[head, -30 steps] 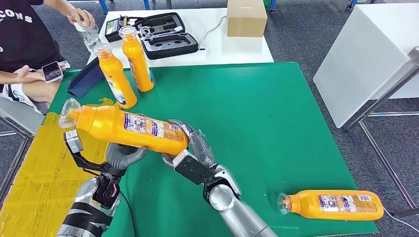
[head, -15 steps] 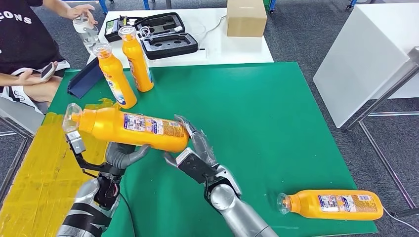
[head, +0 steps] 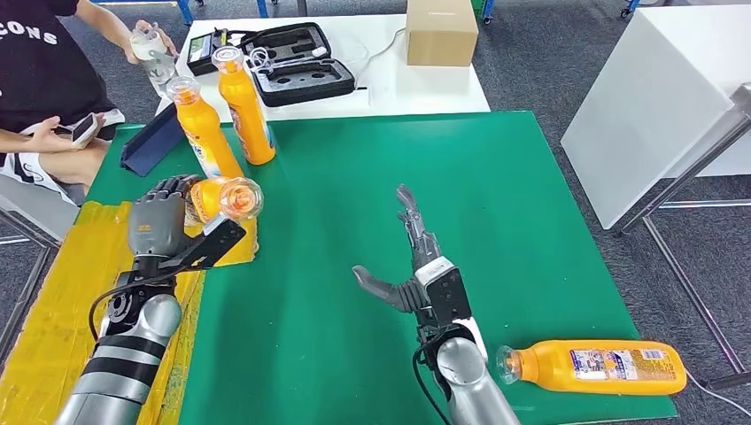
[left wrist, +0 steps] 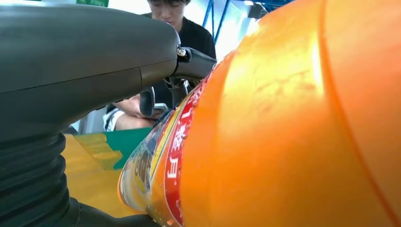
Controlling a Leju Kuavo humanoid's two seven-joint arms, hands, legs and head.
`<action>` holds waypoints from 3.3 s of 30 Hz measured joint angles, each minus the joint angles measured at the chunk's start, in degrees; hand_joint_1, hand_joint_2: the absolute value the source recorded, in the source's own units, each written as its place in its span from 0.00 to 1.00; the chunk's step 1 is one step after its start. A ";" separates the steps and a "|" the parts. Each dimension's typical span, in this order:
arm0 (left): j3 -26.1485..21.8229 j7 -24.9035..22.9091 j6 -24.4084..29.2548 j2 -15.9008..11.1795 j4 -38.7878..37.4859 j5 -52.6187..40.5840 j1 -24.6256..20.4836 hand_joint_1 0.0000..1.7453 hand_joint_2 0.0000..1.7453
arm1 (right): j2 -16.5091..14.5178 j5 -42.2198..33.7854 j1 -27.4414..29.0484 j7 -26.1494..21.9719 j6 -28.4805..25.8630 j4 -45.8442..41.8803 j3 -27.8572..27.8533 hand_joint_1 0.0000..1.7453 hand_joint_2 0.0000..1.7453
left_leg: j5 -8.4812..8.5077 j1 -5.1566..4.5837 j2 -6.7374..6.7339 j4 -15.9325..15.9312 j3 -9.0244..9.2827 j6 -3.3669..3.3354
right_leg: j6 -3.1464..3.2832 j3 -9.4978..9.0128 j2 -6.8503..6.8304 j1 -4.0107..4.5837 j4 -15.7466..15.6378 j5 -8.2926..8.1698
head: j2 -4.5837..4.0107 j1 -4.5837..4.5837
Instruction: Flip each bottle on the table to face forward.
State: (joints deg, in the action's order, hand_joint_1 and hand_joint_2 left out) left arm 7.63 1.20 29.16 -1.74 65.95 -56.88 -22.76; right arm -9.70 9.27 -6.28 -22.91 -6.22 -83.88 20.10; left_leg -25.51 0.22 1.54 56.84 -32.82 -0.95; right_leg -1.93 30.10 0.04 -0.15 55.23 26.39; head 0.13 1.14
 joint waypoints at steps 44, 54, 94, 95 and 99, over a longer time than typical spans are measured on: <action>-1.82 -18.75 -13.47 -3.59 -36.90 -29.45 -14.97 0.00 1.00 | 1.10 -4.68 2.95 1.51 1.20 -3.94 -9.37 0.00 1.00 | 0.01 0.01 -0.06 -0.04 0.63 0.04 | 0.01 -0.61 0.06 0.06 0.04 0.00 | 0.00 0.00; -6.96 2.47 3.17 -0.84 -26.71 -7.94 -7.04 0.00 1.00 | 1.60 -3.24 5.21 1.49 -0.86 -5.66 -9.97 0.00 1.00 | 0.01 0.01 -0.03 -0.01 0.37 0.04 | 0.01 -0.34 0.06 0.03 0.03 0.00 | 0.00 -0.01; -7.90 21.80 -19.21 1.95 28.93 43.17 21.62 0.00 1.00 | 31.04 20.84 36.29 15.09 3.20 -30.54 -19.24 0.00 1.00 | -0.34 -0.30 0.78 0.06 0.15 -0.29 | -0.43 -0.10 -0.62 -0.33 -0.11 0.50 | 0.00 -0.05; -7.96 22.14 -19.97 2.00 28.59 43.89 21.67 0.00 1.00 | 33.24 18.90 39.54 13.34 8.81 -32.85 -24.53 0.00 1.00 | -0.35 -0.34 0.71 0.06 0.08 -0.32 | -0.46 -0.23 -0.57 -0.34 -0.11 0.48 | 0.00 -0.09; -7.86 23.04 -21.39 2.33 26.84 45.53 20.85 0.00 1.00 | 34.09 19.57 40.66 3.49 39.46 -39.44 -48.75 0.00 1.00 | -0.51 -0.55 -0.19 0.07 0.27 -0.49 | -0.56 -0.25 0.25 -0.52 -0.12 0.36 | 0.00 -0.08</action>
State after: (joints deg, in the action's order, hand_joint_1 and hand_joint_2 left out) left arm -0.23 24.24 7.76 0.59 92.79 -11.35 -1.90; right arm 24.39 28.84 34.38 -19.41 33.24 -123.32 -28.65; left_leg -26.02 -0.32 1.34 56.91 -32.55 -1.44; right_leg -2.48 29.85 0.29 -0.67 55.11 26.75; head 0.13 1.06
